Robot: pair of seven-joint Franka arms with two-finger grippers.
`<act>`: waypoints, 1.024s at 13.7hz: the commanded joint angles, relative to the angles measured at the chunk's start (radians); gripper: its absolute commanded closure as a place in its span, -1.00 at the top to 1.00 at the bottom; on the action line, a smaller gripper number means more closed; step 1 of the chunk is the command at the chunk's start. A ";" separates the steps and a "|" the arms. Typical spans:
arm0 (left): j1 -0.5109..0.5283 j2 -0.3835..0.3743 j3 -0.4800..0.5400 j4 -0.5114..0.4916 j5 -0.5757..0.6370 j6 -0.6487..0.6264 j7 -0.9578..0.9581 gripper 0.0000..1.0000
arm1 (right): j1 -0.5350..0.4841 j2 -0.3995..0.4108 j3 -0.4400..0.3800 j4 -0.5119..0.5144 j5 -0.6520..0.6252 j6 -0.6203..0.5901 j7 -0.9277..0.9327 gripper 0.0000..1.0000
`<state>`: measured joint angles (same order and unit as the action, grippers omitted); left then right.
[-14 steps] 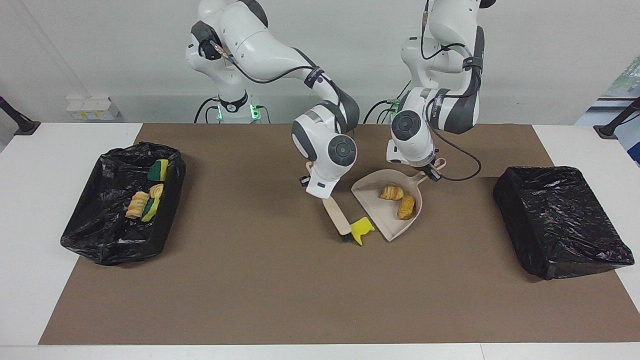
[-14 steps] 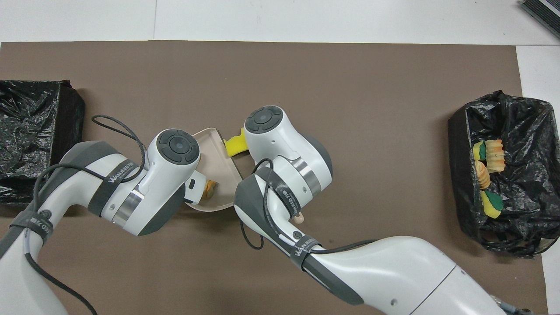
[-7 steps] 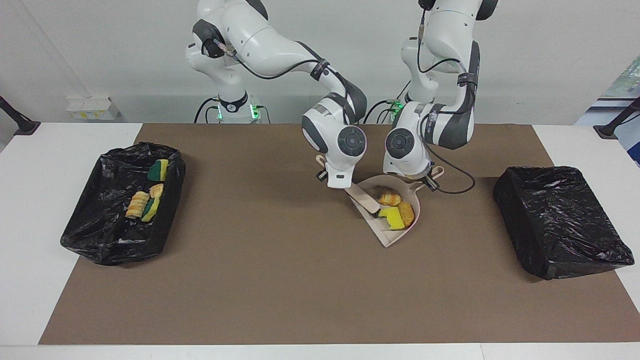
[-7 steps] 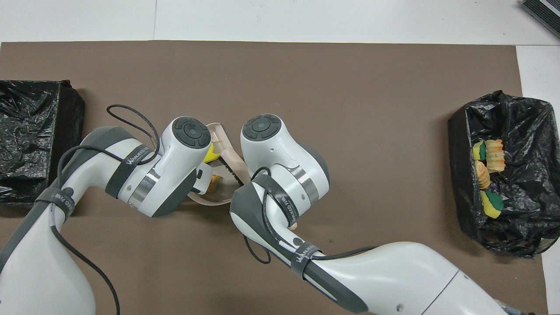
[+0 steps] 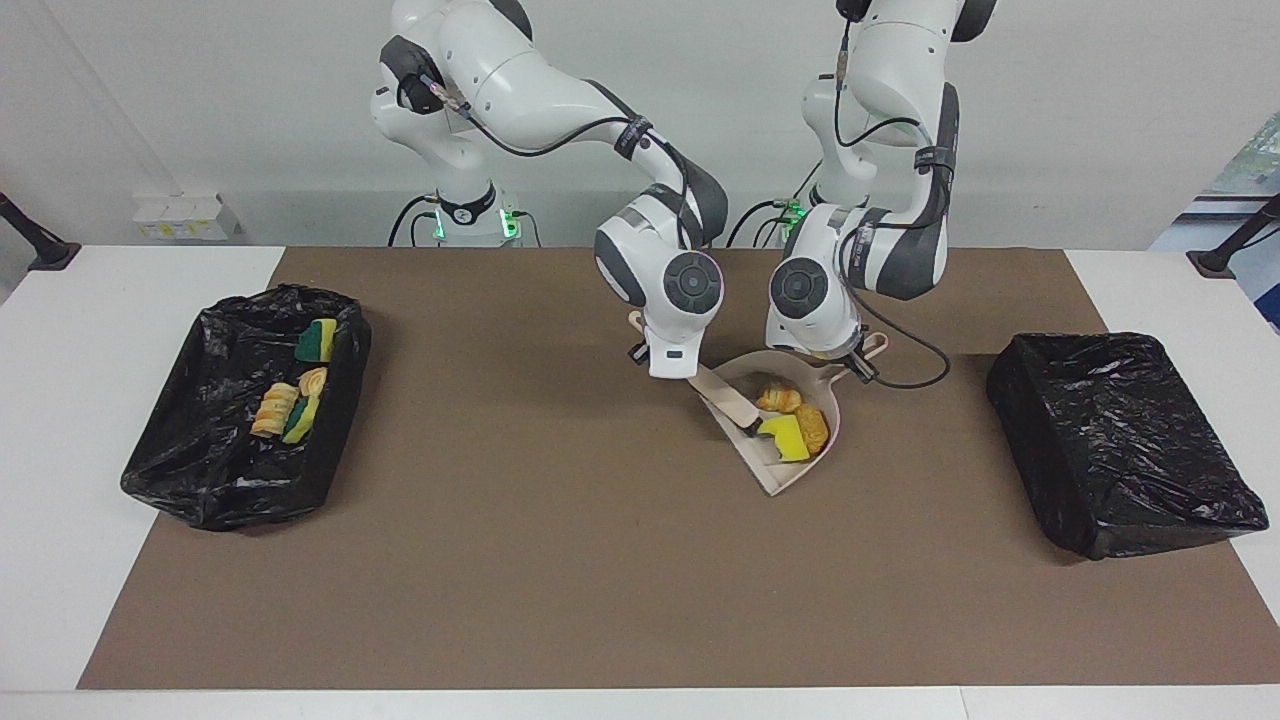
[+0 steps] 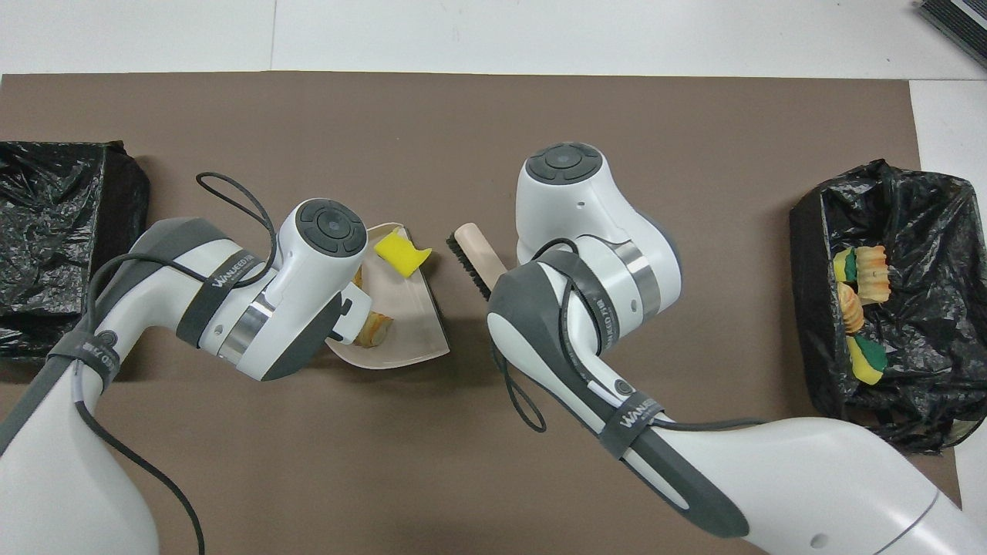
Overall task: Sweep and dump trash in bin
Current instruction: 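Carry the loaded dustpan with the left gripper to the other black bag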
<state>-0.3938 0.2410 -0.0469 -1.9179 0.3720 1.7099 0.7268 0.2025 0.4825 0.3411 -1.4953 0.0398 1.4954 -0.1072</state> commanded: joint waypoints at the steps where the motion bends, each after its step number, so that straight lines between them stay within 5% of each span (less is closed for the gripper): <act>1: 0.041 -0.080 -0.002 -0.030 0.015 -0.001 0.098 -1.00 | -0.084 -0.070 0.006 -0.054 0.005 -0.055 -0.019 -1.00; 9: 0.186 -0.222 0.004 -0.043 0.044 0.040 0.291 -1.00 | -0.239 -0.174 0.004 -0.212 -0.035 -0.035 0.132 -1.00; 14: 0.407 -0.232 0.004 0.011 0.056 0.135 0.569 -1.00 | -0.337 -0.378 0.002 -0.604 -0.046 0.236 0.166 -1.00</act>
<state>-0.0557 0.0169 -0.0310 -1.9180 0.4131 1.8041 1.2128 -0.0861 0.2499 0.3344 -1.8895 0.0033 1.6156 0.0545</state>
